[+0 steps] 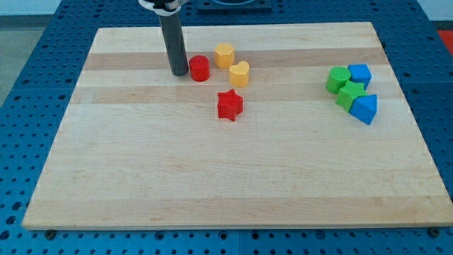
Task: Move the red circle closer to the yellow hexagon
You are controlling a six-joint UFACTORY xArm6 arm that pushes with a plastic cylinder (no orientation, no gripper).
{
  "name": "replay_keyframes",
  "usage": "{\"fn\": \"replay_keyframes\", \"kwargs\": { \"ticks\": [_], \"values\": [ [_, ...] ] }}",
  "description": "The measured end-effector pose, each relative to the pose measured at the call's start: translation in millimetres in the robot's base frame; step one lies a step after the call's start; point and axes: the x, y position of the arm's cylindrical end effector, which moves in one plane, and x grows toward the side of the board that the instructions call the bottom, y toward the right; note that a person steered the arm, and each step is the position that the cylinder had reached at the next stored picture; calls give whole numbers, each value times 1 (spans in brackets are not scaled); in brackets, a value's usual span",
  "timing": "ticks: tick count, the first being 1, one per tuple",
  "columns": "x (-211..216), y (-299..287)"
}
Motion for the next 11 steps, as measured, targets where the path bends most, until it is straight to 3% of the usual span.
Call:
{"fn": "replay_keyframes", "kwargs": {
  "ticks": [8, 11],
  "values": [
    [9, -34],
    [-10, -23]
  ]
}}
